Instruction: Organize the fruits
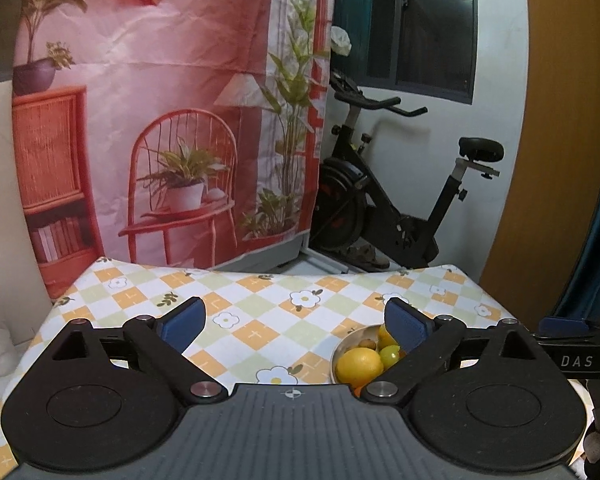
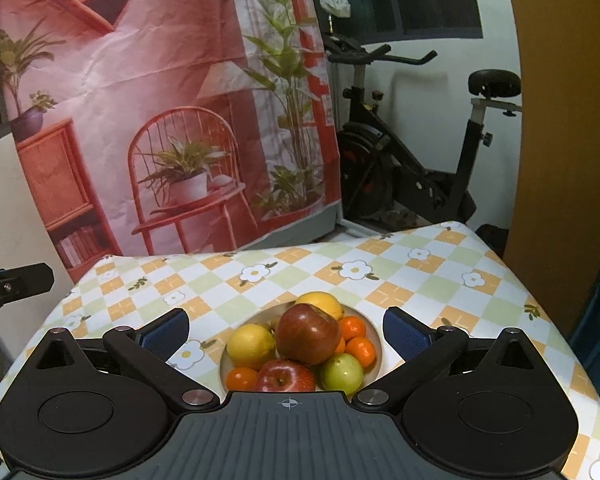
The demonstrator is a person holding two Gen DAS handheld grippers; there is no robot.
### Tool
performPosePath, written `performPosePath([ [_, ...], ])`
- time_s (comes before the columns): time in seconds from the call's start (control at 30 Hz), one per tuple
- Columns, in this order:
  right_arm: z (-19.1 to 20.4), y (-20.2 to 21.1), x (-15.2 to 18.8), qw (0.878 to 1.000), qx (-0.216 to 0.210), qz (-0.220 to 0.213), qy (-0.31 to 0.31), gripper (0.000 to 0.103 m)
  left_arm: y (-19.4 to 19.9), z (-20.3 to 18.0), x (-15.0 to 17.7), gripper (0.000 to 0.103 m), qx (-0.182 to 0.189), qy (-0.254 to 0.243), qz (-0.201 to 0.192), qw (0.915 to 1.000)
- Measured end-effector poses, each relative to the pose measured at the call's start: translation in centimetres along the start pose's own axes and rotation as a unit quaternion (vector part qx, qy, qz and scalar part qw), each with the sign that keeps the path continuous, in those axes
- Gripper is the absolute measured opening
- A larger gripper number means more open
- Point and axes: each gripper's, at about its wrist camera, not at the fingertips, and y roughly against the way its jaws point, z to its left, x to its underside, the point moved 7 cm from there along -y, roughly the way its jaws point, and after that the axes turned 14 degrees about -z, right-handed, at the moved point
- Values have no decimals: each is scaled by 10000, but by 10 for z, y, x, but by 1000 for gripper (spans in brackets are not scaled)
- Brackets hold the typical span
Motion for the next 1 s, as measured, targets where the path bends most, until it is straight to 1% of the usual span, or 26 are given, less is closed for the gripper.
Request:
performPosePath([
  [0.17, 11, 15, -4, 9999, -30, -94, 90, 102, 18, -2, -4, 100, -43, -95, -93, 9999],
  [0.23, 15, 20, -6, 9998, -68, -139, 129, 102, 26, -2, -7, 103, -68, -108, -158, 9998],
  [0.33, 20, 28, -10, 9995, -115, -223, 190, 102, 35, -1, -10, 103, -127, -82, -240, 9996],
  [0.5, 26, 38, -15, 9990, -176, -313, 264, 102, 43, -2, -10, 103, -139, -78, -243, 9996],
  [0.73, 31, 46, -19, 9985, -212, -391, 333, 103, 47, -3, -11, 103, -86, -125, -283, 9995],
  [0.83, 32, 48, -20, 9982, -248, -411, 347, 103, 48, -3, -13, 103, -126, -167, -344, 9992],
  [1.0, 33, 49, -20, 9981, -258, -427, 351, 103, 49, -2, -13, 103, -106, -129, -347, 9993],
])
